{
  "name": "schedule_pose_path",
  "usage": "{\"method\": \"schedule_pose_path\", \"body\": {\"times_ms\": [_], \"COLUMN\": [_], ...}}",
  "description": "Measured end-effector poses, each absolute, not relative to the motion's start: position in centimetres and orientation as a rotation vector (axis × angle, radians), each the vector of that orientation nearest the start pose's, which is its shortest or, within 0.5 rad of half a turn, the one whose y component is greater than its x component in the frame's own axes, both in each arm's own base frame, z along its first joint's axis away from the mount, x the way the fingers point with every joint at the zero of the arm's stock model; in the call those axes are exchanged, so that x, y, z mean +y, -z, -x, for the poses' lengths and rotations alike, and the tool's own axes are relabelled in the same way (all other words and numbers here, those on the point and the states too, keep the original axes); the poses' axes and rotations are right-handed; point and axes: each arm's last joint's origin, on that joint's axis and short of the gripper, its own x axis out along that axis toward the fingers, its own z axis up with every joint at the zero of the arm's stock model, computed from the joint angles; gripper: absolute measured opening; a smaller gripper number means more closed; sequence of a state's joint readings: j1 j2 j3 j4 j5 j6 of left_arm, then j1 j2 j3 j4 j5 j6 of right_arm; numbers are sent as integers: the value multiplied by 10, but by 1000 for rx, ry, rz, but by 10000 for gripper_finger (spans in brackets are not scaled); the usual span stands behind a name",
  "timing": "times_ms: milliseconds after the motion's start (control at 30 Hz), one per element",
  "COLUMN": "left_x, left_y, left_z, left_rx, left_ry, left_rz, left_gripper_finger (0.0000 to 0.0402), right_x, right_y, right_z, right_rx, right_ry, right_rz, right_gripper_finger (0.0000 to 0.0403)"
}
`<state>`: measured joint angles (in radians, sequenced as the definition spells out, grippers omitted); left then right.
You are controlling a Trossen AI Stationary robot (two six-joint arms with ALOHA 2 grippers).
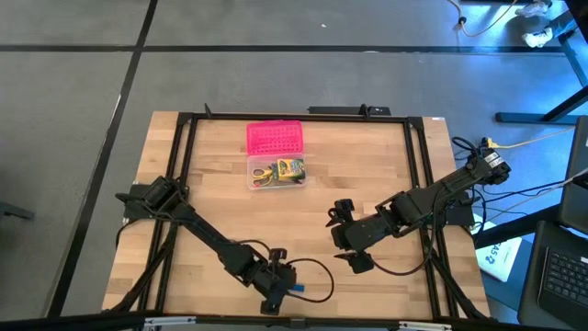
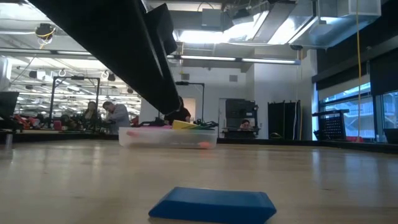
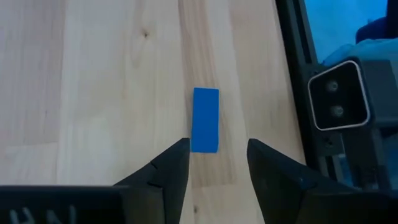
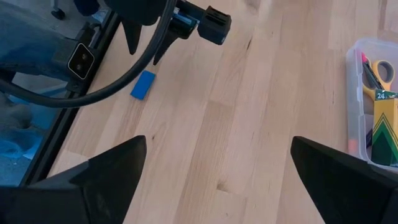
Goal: Pack school essentials
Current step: Put the blue eraser into the pink supply box
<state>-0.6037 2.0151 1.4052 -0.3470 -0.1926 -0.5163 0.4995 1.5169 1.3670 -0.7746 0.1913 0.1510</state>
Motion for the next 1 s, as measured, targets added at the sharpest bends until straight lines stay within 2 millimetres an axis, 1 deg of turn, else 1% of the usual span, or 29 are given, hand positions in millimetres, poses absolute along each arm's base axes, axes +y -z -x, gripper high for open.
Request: {"method": "schedule_pose_path", "body": {"times_ms": [300, 567, 667, 767, 1000], "left_x": [-234, -234, -233, -232, -232], "left_y": [-173, -173, -173, -173, -173], "left_z": [-354, -354, -354, -355, -354], "left_rx": [910, 905, 886, 872, 877], "left_ry": [74, 64, 29, -7, -20], "left_rz": [77, 73, 60, 72, 88], "left_gripper_finger": [154, 154, 154, 154, 154], "right_x": [146, 146, 146, 146, 146], "right_y": [-313, -313, -313, -313, -313], "right_z": [-279, -279, -279, -279, -279], "right_rx": [890, 890, 890, 890, 890], "right_ry": [-218, -218, -218, -219, -219], "right_rz": [172, 172, 173, 173, 173], "right_gripper_finger": [399, 399, 399, 399, 399]}}
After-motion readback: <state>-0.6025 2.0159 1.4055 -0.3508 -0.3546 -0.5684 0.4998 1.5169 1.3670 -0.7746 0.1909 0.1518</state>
